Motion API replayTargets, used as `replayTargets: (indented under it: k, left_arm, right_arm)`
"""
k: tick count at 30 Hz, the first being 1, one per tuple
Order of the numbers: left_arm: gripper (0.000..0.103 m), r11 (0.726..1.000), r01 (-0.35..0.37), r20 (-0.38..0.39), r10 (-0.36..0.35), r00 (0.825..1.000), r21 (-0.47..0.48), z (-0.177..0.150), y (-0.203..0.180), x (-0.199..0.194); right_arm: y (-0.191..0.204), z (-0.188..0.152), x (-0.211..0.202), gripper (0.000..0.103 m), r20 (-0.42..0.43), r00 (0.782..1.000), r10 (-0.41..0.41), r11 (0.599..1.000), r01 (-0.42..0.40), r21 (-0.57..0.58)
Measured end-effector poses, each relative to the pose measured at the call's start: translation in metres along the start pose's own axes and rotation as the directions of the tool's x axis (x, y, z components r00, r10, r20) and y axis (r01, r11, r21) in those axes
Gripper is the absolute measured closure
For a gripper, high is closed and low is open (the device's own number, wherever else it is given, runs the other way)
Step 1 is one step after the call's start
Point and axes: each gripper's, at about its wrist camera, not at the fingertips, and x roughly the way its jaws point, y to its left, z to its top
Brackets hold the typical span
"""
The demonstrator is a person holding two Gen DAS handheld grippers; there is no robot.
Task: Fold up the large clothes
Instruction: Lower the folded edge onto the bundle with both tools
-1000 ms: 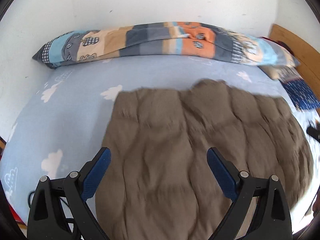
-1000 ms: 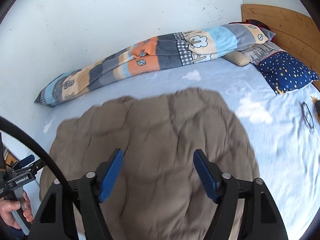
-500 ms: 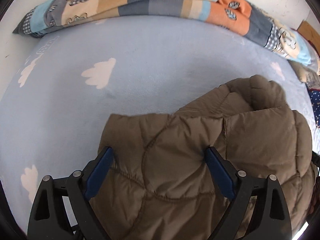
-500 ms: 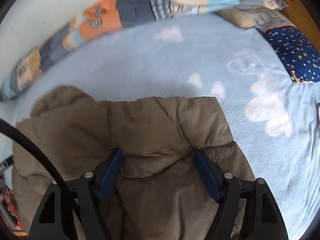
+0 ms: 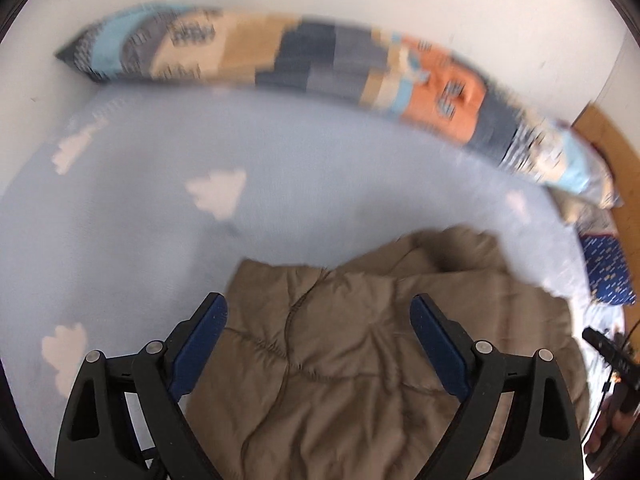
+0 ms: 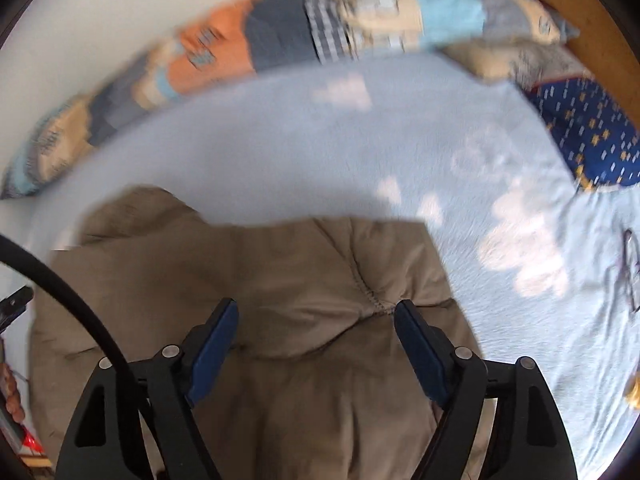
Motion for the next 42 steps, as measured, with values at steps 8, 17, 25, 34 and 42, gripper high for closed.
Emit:
replayTargets:
  k: [8, 17, 25, 34, 42]
  left_arm:
    - [0.01, 0.999, 0.034, 0.218, -0.038, 0.975, 0.024, -0.062, 0.01, -0.128]
    - [0.01, 0.999, 0.008, 0.174, -0.014, 0.985, 0.037, -0.191, 0.027, -0.159]
    - [0.01, 0.995, -0.04, 0.194, 0.021, 0.981, 0.092, -0.263, 0.001, -0.142]
    - [0.01, 0.977, -0.073, 0.143, 0.045, 0.989, 0.199, -0.264, -0.039, -0.09]
    - [0.004, 0.968, -0.092, 0.064, 0.08, 0.995, 0.234, -0.264, -0.041, -0.053]
  right_arm:
    - [-0.002, -0.067, -0.121, 0.019, 0.221, 0.968, 0.122, 0.993, -0.119, -0.027]
    - [-0.025, -0.171, -0.16, 0.019, 0.262, 0.956, 0.131, 0.988, -0.147, 0.042]
    - [0.03, -0.241, -0.154, 0.019, 0.246, 0.959, 0.143, 0.987, -0.121, -0.103]
    - [0.09, -0.247, -0.116, 0.035, 0.249, 0.962, 0.112, 0.969, -0.05, -0.244]
    - [0.098, -0.233, -0.059, 0.038, 0.134, 0.991, 0.027, 0.975, 0.004, -0.22]
